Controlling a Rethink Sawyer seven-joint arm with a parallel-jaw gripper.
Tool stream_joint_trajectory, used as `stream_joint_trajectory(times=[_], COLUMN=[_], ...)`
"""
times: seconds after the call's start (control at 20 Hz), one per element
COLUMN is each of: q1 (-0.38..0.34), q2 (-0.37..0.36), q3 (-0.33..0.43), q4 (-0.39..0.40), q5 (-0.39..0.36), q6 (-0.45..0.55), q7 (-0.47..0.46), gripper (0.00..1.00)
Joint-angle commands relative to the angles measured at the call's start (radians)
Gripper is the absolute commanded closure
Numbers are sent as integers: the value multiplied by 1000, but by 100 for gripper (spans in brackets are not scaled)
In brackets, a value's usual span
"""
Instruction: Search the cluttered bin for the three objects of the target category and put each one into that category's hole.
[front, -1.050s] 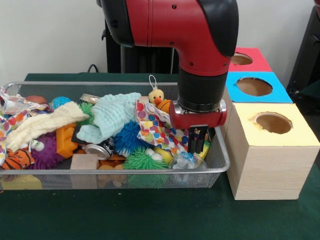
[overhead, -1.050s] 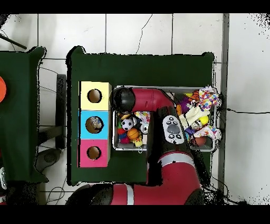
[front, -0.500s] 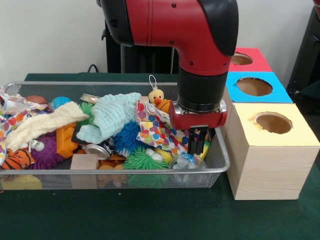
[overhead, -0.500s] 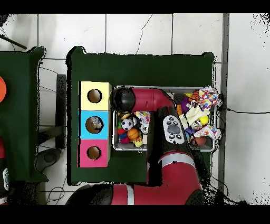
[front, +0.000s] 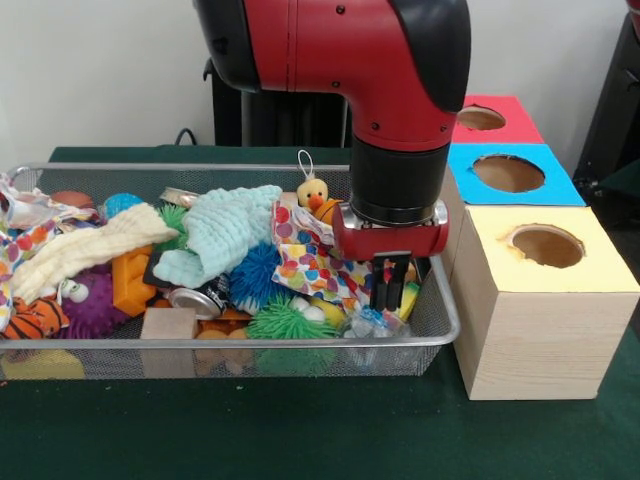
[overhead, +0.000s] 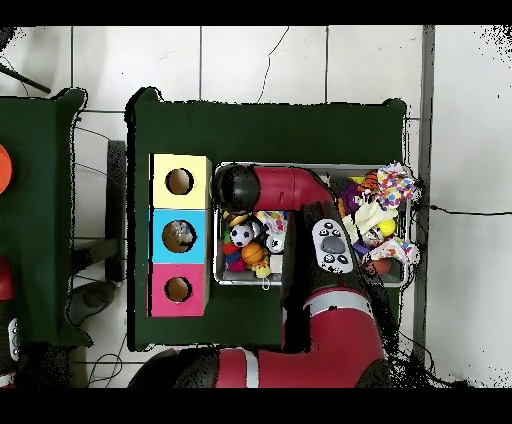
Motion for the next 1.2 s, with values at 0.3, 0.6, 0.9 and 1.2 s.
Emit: stream_joint_trajectory(times=[0.3,0.6,0.9,1.2], q1=[-23,-32,-42,-23], q2=[100,102,101,96], q3=[42,52,63,46], q4=[24,30,45,14], q5=[-47,-36,-32,-21], q6=[-81,-81,-105,-25], q7=[59,61,64,50], gripper=[100,0,0,0])
